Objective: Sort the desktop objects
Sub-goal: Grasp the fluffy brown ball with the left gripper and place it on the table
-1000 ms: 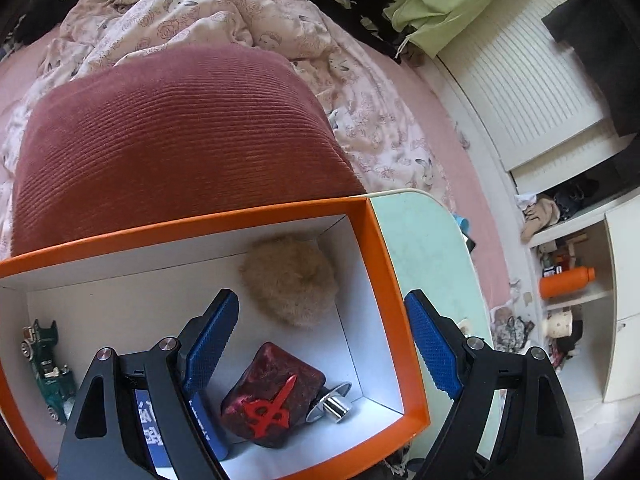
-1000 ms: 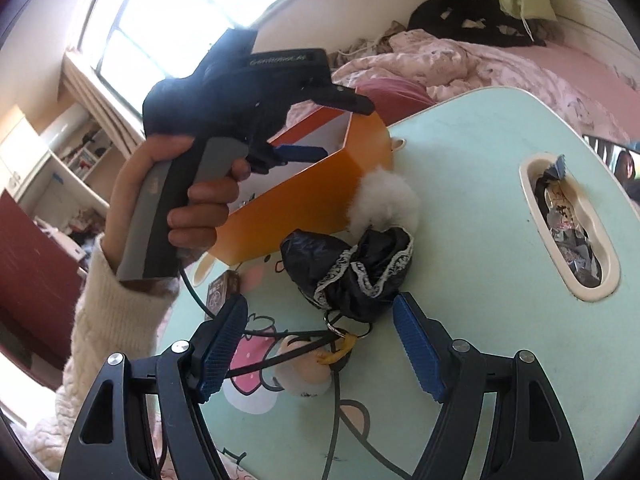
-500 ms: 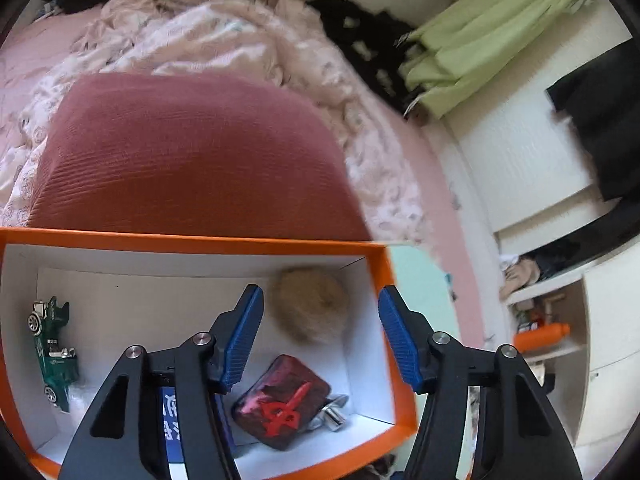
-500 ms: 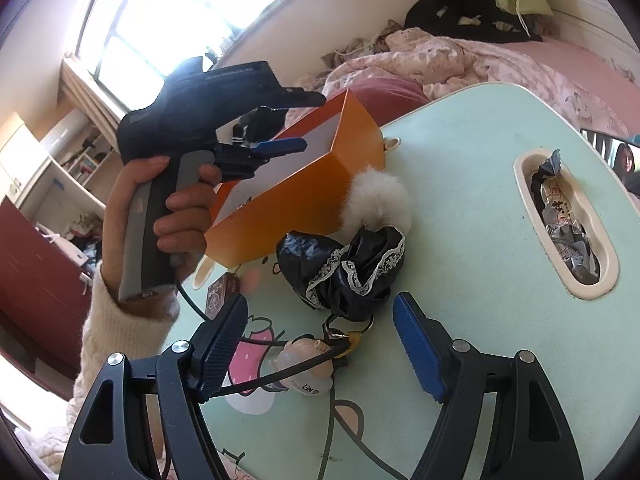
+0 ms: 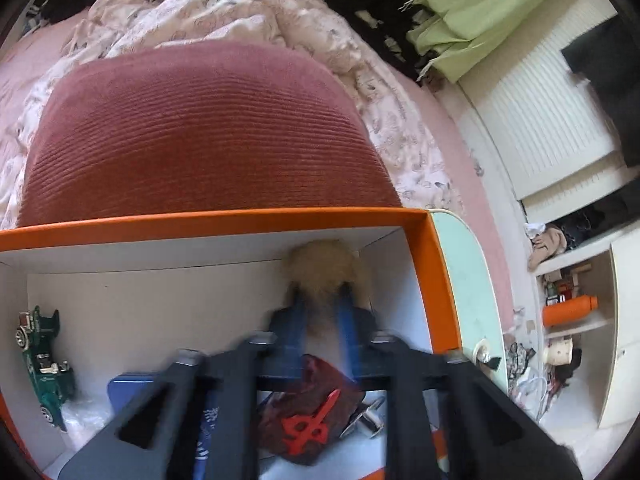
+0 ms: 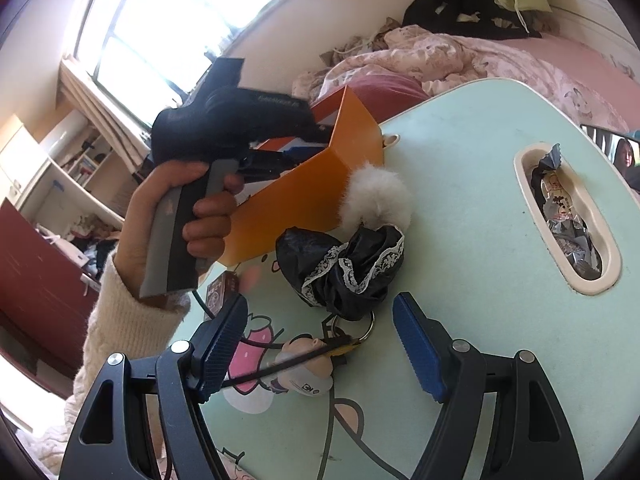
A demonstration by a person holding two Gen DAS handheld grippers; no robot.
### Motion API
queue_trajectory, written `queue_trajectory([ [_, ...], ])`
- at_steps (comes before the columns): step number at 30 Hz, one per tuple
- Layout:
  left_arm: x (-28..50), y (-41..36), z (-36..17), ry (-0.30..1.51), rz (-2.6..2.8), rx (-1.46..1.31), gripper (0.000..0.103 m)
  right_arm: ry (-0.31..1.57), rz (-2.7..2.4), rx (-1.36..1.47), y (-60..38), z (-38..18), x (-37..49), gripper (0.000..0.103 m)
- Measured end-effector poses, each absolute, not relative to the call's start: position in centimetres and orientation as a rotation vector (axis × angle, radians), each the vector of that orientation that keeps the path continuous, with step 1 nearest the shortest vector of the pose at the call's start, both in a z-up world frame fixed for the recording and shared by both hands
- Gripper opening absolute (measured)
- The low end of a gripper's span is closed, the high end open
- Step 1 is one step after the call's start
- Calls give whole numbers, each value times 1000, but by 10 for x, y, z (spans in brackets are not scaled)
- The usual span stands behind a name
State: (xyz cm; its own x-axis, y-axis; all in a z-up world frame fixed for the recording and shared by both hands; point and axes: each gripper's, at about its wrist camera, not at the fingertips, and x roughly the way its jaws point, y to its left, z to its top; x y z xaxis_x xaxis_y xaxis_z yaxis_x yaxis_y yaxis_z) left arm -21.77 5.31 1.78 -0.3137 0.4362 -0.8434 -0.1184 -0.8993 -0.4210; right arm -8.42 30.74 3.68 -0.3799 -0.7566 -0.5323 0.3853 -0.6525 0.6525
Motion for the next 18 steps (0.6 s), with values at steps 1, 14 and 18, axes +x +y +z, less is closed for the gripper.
queue_trajectory([
  [1, -214, 49, 20, -413, 2247, -1564, 11, -562, -2070, 1107, 307, 36, -85, 75],
  [14, -88, -34, 130, -444, 2248, -1150, 11, -542, -2066, 1125, 309, 34, -85, 75],
  [18, -64, -43, 143, -333, 2232, -1153, 12, -537, -2072, 1124, 308, 35, -84, 75],
])
